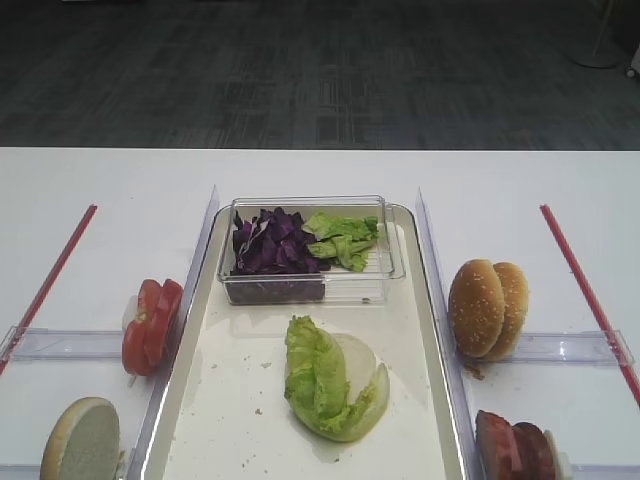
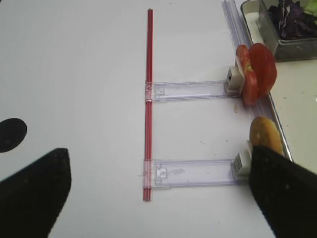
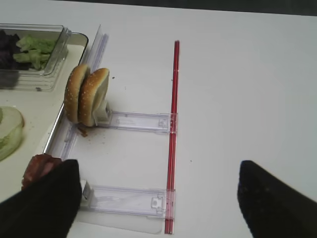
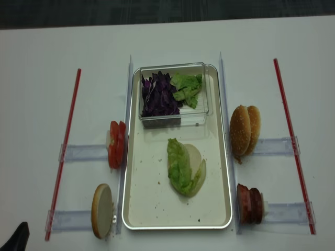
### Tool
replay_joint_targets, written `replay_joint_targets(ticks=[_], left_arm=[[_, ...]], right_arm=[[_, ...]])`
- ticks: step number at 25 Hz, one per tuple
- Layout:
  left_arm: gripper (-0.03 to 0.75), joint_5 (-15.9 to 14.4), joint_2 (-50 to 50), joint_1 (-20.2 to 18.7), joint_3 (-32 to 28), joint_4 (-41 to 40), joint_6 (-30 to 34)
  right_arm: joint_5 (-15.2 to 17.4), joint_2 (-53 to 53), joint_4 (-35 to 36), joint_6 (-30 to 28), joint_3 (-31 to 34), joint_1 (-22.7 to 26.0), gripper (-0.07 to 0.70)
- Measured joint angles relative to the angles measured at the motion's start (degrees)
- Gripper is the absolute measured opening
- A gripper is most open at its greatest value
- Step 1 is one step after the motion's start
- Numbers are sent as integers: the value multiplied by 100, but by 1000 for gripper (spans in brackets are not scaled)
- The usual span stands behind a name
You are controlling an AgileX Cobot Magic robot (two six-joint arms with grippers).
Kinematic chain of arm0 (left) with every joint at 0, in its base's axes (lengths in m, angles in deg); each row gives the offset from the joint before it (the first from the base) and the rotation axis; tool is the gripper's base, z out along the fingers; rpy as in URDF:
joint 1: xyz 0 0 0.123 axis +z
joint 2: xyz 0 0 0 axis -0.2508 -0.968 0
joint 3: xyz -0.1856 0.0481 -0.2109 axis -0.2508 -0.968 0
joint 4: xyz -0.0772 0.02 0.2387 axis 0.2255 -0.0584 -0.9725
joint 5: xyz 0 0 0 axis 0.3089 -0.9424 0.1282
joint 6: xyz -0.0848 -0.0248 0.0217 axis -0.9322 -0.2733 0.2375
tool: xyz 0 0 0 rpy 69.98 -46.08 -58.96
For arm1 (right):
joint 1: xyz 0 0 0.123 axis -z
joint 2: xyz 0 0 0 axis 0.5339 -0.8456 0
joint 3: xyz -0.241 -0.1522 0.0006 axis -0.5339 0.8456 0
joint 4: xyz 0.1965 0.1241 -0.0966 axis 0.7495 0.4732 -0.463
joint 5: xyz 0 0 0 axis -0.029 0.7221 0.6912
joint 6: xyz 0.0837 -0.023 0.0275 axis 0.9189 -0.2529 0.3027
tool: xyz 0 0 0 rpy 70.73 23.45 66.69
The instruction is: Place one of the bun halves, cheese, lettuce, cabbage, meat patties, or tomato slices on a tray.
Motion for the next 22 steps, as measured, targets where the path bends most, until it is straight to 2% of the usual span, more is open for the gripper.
replay_joint_targets(ticks=[13,22], left_arm=[[671,0,0,0,0,0,0],[671,0,0,0,0,0,0]], right_arm=[[0,65,-101,188,3,7,652],[0,65,-101,222,44,7,689]])
